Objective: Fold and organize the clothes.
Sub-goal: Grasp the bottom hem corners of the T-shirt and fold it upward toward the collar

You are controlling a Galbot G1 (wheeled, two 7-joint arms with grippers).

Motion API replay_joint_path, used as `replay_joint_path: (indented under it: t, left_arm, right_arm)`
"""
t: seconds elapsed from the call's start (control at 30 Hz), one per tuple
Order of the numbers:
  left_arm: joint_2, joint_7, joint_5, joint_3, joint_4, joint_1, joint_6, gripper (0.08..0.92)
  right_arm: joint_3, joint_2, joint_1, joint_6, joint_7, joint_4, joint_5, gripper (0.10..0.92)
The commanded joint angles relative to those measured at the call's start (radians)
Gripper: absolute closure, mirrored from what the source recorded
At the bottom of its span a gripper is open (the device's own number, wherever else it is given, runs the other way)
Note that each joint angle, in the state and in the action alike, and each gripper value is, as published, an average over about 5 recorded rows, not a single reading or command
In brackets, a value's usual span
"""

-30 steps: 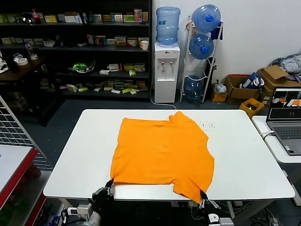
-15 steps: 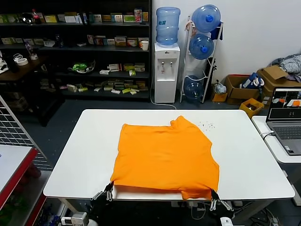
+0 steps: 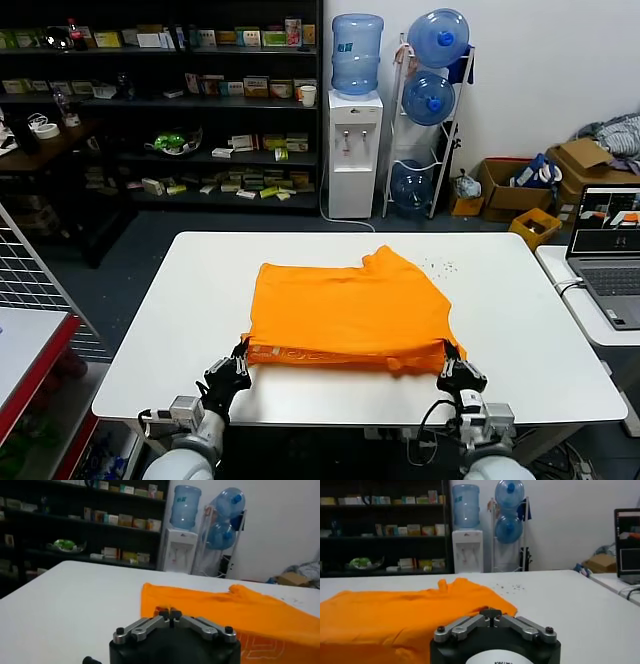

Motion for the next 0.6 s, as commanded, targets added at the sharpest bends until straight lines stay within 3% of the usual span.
replay_joint_path:
  t: [0.03,0.27,0.4,0.6]
  left_arm:
    - [-0.006,-0.010,0.007,0.037,0.139,-0.152,0.010,0.900]
    - [-0.013,-0.012,0.017,0.058,0.193,-0.192,0.031,0.899]
    - [-0.020,-0.003,0.035,0.054,0.195,-0.190,0.038,0.840]
    - [0.006,0.009,0.041,0.026,0.111,-0.112,0.036,0.670]
  right_arm:
    - [-0.054,-0.021,0.211,-0.042,0.012,-0.140,0.048,0.901]
    - [-0.088,-0.019,0.251,-0.055,-0.022,-0.196,0.042,0.893]
    - [-0.087,-0.022,0.220,-0.051,-0.063,-0.180,0.024,0.801]
    - [-0.041,-0.050,0.125,0.003,-0.103,-0.123,-0.010,0.628]
